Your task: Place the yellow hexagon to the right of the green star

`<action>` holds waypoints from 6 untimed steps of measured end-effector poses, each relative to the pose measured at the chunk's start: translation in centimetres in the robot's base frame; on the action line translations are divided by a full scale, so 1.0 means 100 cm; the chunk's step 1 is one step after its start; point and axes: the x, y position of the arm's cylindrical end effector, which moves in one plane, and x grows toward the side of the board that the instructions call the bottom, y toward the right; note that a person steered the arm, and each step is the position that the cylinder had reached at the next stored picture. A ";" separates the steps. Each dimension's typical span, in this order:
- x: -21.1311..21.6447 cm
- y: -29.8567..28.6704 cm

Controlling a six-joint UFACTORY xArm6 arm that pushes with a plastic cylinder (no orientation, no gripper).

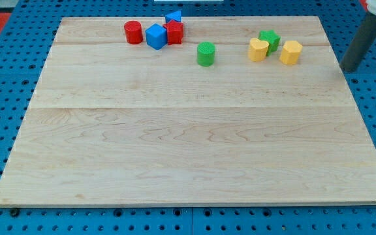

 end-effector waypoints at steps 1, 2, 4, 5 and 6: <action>-0.036 -0.010; -0.062 -0.019; -0.083 -0.019; -0.094 -0.040; -0.021 -0.068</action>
